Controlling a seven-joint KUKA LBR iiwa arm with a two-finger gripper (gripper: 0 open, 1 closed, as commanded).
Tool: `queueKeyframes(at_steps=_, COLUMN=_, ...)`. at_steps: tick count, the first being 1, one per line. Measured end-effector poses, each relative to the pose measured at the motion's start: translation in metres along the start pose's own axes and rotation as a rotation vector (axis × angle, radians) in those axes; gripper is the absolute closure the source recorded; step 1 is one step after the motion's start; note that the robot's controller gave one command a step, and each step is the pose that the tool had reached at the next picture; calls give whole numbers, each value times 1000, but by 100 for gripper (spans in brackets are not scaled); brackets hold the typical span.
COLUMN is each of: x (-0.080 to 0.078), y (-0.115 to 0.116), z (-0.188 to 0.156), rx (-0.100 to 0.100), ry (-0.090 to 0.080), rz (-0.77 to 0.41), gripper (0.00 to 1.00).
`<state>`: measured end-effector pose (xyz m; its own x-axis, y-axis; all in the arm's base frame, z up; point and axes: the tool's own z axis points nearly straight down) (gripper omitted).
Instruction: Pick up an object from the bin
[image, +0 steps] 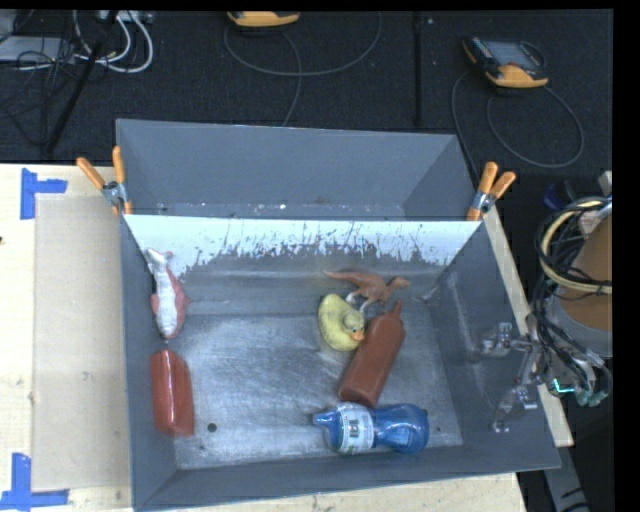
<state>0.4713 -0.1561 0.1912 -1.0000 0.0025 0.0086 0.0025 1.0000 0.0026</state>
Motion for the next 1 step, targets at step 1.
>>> queueKeyframes(at_steps=1, x=-2, y=1, z=-3, rx=2, ry=-7, rz=-5, gripper=0)
